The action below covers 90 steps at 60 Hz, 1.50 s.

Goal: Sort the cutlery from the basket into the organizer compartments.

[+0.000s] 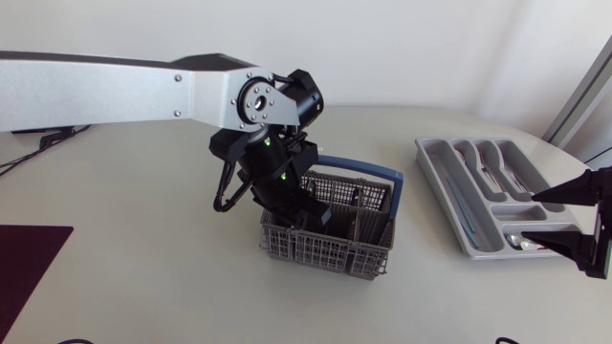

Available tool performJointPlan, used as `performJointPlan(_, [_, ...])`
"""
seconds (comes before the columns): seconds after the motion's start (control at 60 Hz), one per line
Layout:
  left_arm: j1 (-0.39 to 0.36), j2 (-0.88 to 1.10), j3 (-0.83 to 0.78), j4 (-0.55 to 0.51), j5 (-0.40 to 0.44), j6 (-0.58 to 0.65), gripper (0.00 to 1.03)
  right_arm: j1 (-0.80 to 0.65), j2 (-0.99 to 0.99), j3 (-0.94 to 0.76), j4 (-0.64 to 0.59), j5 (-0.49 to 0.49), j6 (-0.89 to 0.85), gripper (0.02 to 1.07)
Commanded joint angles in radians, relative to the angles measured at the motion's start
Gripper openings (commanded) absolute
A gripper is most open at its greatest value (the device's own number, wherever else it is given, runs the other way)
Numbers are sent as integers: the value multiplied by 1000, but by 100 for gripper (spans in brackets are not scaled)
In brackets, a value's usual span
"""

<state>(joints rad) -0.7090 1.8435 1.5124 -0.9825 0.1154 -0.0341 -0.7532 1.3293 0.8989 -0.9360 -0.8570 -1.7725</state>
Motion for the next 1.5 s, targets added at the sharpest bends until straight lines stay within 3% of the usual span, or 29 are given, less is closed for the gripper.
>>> performJointPlan(0.0, [-3,30,23,-31,-3,-18,26,5,-8,-26,5,-7,5,93])
performJointPlan(0.333, [-12,100,127,-122,-3,-13,19,3,-8,-38,19,-7,4,93])
performJointPlan(0.567, [-17,131,180,-156,-13,-9,4,0,-7,-46,23,-4,-4,93])
performJointPlan(1.083, [-24,129,264,-203,-39,14,4,-5,-28,-66,22,-2,-19,93])
performJointPlan(1.15, [-18,128,262,-214,-43,19,4,-3,-28,-68,22,-1,-19,93])
performJointPlan(1.283, [-7,129,233,-229,-54,33,21,0,-33,-74,22,1,-21,93])
performJointPlan(1.483, [-10,143,218,-223,-74,33,30,3,-33,-75,22,1,-21,93])
